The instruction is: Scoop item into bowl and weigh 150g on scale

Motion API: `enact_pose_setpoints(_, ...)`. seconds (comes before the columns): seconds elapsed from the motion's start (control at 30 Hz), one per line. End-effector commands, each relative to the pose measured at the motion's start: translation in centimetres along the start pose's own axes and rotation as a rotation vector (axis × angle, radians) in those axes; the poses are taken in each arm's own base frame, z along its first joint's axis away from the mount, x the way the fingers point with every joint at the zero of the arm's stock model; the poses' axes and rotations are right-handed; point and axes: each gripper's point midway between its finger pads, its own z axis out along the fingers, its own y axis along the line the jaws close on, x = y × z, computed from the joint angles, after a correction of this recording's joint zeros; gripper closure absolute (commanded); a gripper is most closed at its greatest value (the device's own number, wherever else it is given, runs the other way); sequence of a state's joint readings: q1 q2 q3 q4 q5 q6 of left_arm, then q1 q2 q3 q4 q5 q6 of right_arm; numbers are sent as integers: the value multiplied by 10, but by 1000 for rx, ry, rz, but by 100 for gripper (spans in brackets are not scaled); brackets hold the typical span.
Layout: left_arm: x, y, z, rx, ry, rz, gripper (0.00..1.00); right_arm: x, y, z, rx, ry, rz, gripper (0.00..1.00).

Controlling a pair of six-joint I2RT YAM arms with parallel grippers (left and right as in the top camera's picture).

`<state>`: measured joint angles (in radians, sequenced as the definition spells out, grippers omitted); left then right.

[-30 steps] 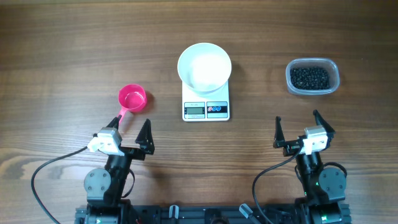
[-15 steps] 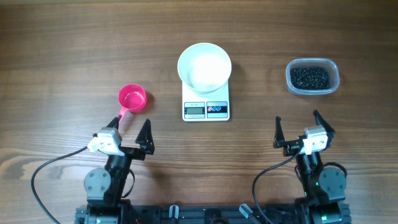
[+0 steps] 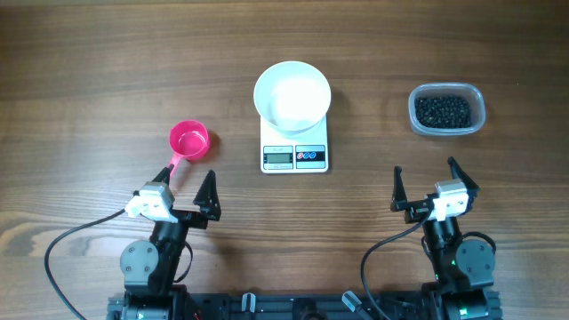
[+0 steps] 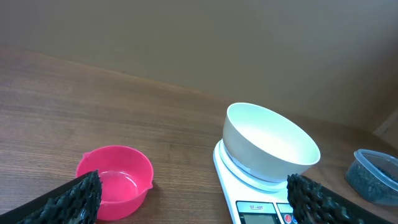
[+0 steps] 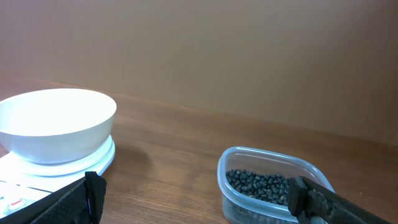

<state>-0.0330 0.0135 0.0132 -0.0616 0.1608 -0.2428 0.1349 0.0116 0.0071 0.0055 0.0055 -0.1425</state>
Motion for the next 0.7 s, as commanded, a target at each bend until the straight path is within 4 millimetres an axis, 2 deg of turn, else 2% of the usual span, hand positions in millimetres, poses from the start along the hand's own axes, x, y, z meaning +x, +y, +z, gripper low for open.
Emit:
enact_pose_setpoints(0.0,3,-2,0,10,4,-5,0,-1,-2,0,16,-4,12,0)
enact_pose_setpoints(0.13,6,-24,-2,138,35,-43,0,-1,-2,0,15,-4,12,0)
enact_pose_setpoints(0.2,-1,-29,-5,142,53,-112,0,-1,-2,0,16,-4,12,0)
enact_pose_setpoints(0.3,-28,-36,-13,124,70,-101,0,-1,-2,0,16,-4,12,0)
enact_pose_setpoints(0.4,-63,-44,-16,68,166,-33,0,-1,-2,0,15,-4,12,0)
enact_pose_setpoints(0.53,-100,-29,-1,-147,410,-30,0,-1,-2,0,16,-4,12,0)
enact_pose_setpoints(0.6,-109,-8,10,-315,574,-22,0,-1,-2,0,16,-4,12,0)
enact_pose_setpoints(0.67,-110,1,23,-379,660,-16,0,-1,-2,0,16,-4,13,0)
